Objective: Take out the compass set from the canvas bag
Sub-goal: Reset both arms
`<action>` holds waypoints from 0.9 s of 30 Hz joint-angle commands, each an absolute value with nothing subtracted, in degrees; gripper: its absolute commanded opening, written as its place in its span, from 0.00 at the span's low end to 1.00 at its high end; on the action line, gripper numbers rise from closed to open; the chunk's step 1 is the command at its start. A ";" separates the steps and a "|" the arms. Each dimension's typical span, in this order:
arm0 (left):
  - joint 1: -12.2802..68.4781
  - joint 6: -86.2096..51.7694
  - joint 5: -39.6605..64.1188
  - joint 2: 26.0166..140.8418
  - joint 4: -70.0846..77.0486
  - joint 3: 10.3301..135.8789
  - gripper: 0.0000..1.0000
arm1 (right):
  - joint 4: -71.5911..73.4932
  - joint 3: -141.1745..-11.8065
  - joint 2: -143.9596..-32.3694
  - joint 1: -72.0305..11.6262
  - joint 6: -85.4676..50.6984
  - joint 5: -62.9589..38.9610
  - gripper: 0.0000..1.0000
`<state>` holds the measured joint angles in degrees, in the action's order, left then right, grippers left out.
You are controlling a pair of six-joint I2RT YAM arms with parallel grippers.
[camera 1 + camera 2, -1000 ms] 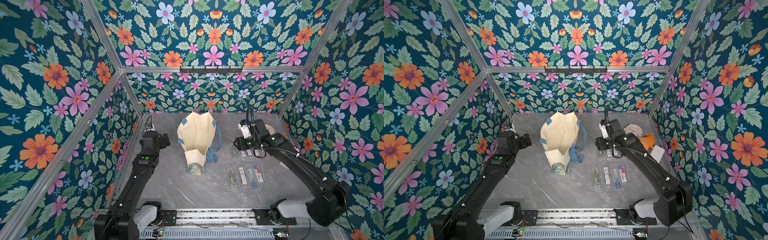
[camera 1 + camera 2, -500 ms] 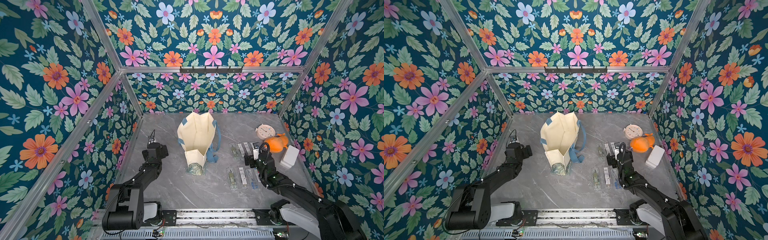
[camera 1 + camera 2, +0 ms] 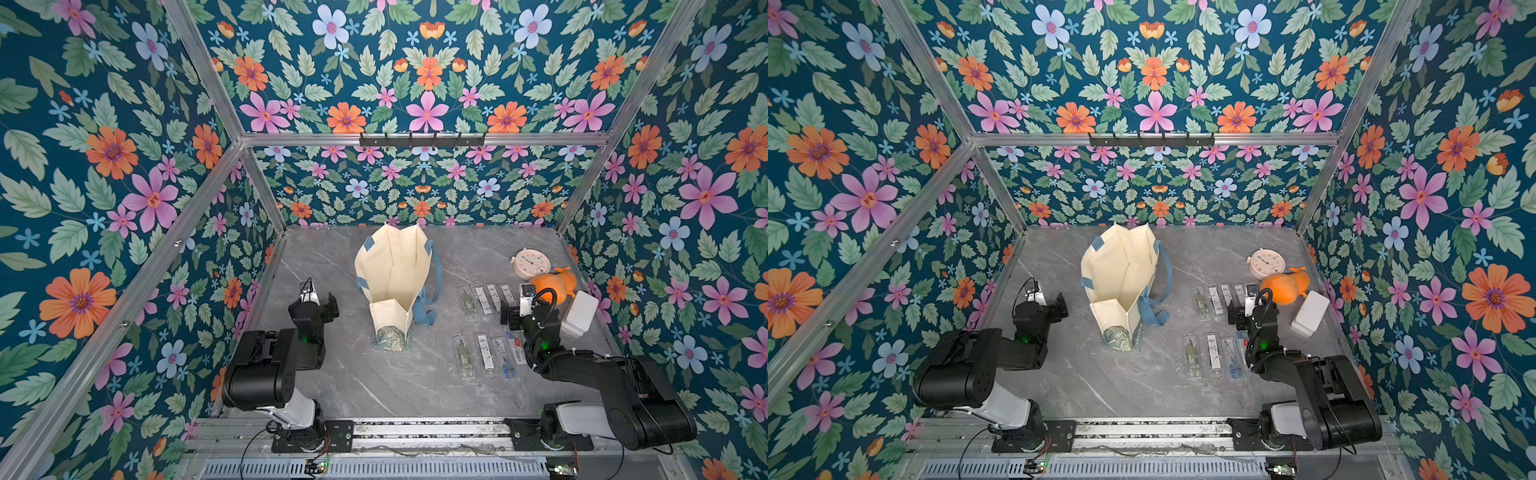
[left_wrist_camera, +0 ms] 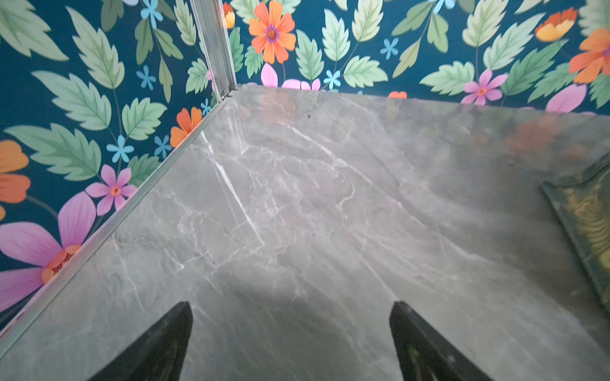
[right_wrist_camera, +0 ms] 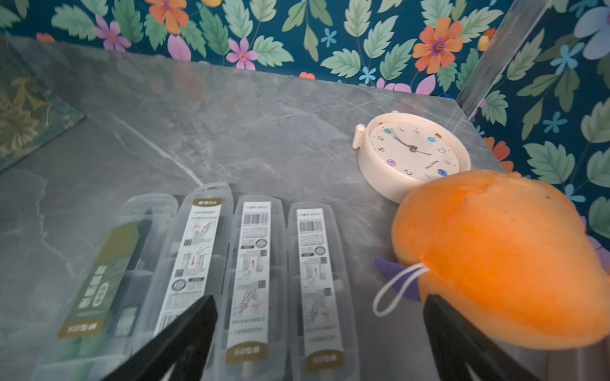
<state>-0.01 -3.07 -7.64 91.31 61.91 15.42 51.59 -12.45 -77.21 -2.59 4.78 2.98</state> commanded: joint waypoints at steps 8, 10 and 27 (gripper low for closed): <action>-0.04 -2.90 -7.59 91.67 71.02 15.64 1.00 | 55.42 -16.10 -83.20 3.47 -0.66 -12.05 0.99; 0.00 -2.90 -7.64 91.67 71.10 15.60 1.00 | 53.69 -16.67 -82.95 3.52 -1.15 -11.37 0.99; 0.27 -2.46 -8.04 91.76 70.31 16.09 1.00 | 51.17 -18.32 -83.41 1.23 -1.24 -2.57 0.99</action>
